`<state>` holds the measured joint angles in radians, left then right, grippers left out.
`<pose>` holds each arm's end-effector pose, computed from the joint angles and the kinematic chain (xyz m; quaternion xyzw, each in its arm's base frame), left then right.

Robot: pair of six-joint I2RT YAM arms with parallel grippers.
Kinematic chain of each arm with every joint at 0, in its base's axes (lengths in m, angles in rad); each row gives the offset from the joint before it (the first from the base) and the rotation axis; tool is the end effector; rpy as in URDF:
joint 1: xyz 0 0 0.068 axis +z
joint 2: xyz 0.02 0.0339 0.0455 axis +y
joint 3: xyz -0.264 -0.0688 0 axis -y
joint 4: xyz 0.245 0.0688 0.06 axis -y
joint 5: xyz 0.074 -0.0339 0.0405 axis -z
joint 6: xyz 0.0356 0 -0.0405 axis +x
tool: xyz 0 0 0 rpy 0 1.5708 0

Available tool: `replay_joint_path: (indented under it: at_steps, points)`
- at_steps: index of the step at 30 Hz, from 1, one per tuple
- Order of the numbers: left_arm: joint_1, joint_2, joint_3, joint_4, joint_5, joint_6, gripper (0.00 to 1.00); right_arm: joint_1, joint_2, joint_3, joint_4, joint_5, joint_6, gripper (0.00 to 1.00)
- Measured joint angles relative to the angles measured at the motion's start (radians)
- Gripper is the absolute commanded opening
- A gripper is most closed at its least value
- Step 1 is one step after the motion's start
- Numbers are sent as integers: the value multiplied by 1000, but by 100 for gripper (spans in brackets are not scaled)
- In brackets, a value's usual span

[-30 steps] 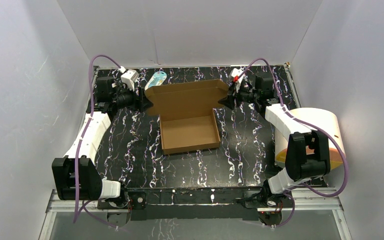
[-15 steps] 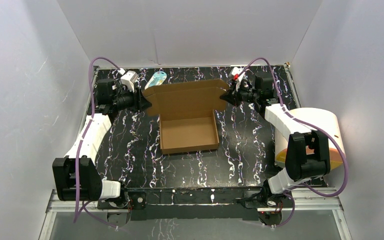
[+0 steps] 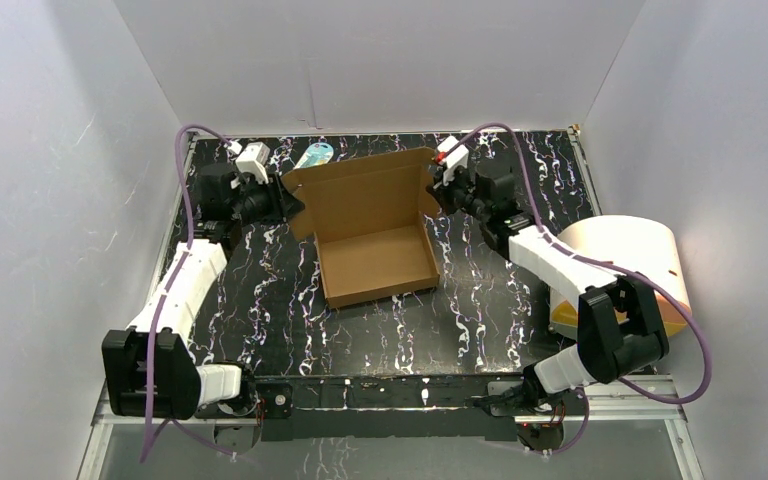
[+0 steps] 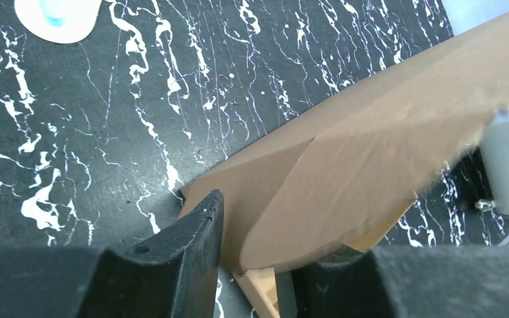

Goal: Fold the paper box

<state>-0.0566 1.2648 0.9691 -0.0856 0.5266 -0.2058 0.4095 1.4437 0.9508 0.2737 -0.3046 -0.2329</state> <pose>0.2881 -0.0342 0.3122 0.0858 0.8084 -0.2845 0.5081 0.3041 0.1436 0.2888 -0.3335 0.7018 0.1724 0.6054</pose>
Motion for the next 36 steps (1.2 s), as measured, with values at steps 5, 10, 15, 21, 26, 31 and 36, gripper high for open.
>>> replay_joint_path:
  at_steps: [5,10,15,21,26,31,36]
  points:
    - [-72,-23,-31,26,-135,-99,28,111,-12,-21,56,229,33,5]
    - [-148,-47,-45,32,-304,-198,27,182,-19,-60,111,417,73,5]
    - [-223,-55,-45,31,-492,-307,27,263,-18,-77,149,610,99,5]
    - [-300,-54,-45,29,-661,-397,32,349,13,-77,192,831,148,6]
    - [-382,-44,-45,32,-796,-447,40,400,58,-77,229,1001,192,8]
    - [-417,-37,-45,42,-877,-501,46,443,118,-64,278,1149,235,11]
    - [-426,-5,-45,92,-920,-554,51,452,155,-36,288,1219,283,12]
